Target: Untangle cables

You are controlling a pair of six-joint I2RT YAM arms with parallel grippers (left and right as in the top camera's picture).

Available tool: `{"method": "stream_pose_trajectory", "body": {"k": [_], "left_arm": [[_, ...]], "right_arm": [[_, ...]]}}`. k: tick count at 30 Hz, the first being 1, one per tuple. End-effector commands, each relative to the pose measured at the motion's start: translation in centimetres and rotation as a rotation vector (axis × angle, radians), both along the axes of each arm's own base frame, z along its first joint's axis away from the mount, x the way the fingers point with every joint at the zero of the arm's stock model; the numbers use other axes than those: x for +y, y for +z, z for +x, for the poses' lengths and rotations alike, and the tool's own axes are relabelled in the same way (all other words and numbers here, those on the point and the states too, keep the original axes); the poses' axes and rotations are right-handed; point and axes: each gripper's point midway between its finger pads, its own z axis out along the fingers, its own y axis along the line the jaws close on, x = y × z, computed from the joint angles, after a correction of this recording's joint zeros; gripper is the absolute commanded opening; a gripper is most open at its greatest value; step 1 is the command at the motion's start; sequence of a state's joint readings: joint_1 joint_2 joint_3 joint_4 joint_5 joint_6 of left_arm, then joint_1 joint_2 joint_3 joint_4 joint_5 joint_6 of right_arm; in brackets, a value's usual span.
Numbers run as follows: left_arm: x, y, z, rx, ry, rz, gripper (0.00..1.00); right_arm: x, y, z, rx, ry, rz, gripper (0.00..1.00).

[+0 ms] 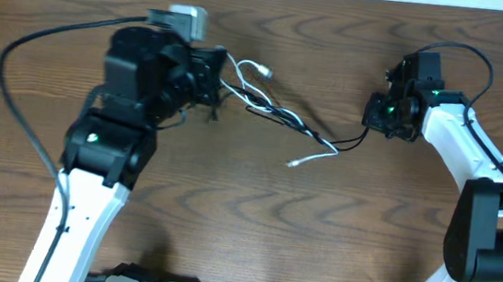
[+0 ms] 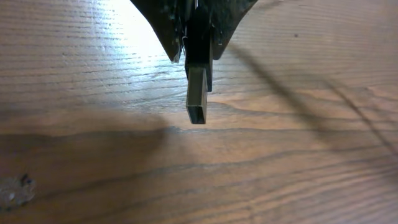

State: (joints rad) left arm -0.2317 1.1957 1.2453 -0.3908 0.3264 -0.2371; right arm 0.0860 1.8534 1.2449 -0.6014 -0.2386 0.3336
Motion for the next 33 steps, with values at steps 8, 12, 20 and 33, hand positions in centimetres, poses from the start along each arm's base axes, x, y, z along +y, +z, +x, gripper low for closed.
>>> {"method": "stream_pose_trajectory", "body": {"k": [8,12,20,33], "left_arm": [[2.2,10.1,-0.8,-0.341,0.081,-0.108,0.07],[2.6,12.5,-1.0,-0.415,0.105,-0.162,0.07],[4.3,15.7,-0.9,-0.531,0.202,-0.217,0.07],[-0.9,9.6,0.0,-0.263,-0.057,-0.264,0.07]], "right_arm": [[-2.1,-3.9,-0.3,0.090,-0.056,-0.050,0.01],[-2.7,-5.5,-0.8,0.135,-0.070,-0.056,0.01],[-4.1,-7.5,-1.4,0.193,-0.113,-0.054,0.01],[0.6,-0.7,0.6,-0.010,0.226,0.168,0.58]]}}
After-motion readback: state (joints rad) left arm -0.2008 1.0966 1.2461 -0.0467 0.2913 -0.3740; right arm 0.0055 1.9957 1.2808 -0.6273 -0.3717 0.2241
